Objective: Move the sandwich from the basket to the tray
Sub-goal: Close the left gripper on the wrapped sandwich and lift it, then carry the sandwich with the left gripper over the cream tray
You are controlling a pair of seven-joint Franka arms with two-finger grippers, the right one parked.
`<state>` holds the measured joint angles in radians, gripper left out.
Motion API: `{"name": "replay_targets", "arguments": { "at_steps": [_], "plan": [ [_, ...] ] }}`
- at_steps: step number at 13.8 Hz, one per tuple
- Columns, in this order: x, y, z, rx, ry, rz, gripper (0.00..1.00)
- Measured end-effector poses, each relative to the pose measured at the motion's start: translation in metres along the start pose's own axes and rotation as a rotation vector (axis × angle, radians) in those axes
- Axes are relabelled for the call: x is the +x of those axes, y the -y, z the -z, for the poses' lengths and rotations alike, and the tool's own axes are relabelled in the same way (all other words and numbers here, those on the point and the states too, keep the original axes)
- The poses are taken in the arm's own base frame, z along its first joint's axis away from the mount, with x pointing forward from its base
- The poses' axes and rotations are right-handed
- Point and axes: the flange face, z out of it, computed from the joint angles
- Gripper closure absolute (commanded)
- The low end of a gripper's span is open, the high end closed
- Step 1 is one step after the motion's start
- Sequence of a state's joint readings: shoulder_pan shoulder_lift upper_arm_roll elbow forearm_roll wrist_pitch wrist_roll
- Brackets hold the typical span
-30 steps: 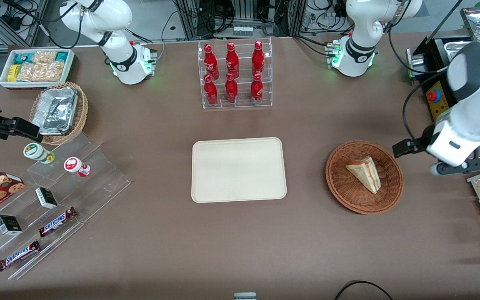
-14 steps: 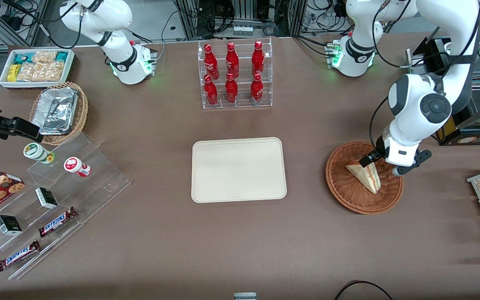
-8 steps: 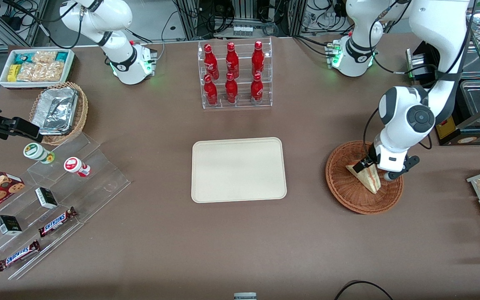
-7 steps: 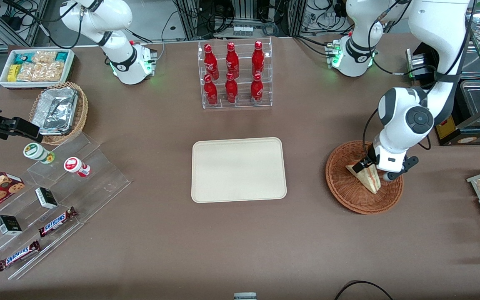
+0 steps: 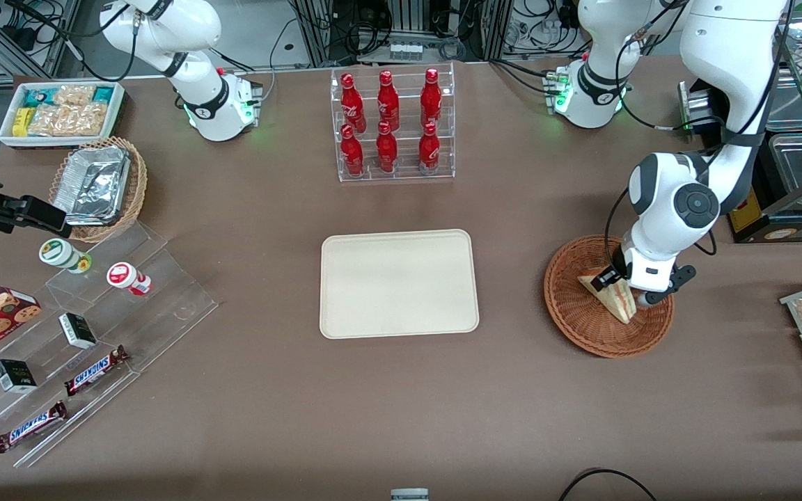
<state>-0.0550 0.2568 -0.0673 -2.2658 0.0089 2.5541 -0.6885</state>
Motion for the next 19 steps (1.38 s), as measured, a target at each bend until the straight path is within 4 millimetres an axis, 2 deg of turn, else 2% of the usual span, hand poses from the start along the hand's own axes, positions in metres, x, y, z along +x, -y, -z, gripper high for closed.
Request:
{"name": "replay_targets", "arguments": {
  "at_steps": [3,4,6,8,9,11,12,13,15,17,19],
  "plan": [
    [0.005,-0.004,0.016,-0.001,-0.003,0.0,1.0],
    [0.008,-0.007,0.03,0.012,0.007,-0.003,1.0],
    [0.013,-0.019,0.076,0.053,0.021,-0.033,1.0],
    [0.01,-0.046,0.134,0.073,0.022,-0.077,1.0],
    [0.003,-0.066,0.161,0.071,0.015,-0.109,1.0],
    [-0.022,-0.109,0.196,0.049,-0.007,-0.177,1.0],
    [-0.037,-0.131,0.205,0.036,-0.017,-0.21,1.0],
    [-0.057,-0.156,0.207,0.026,-0.022,-0.241,1.0],
    [-0.1,-0.203,0.199,0.018,-0.017,-0.301,1.0],
    [-0.142,-0.245,0.18,0.023,-0.001,-0.353,1.0],
    [-0.178,-0.278,0.154,0.038,0.018,-0.385,1.0]
  ]
}}
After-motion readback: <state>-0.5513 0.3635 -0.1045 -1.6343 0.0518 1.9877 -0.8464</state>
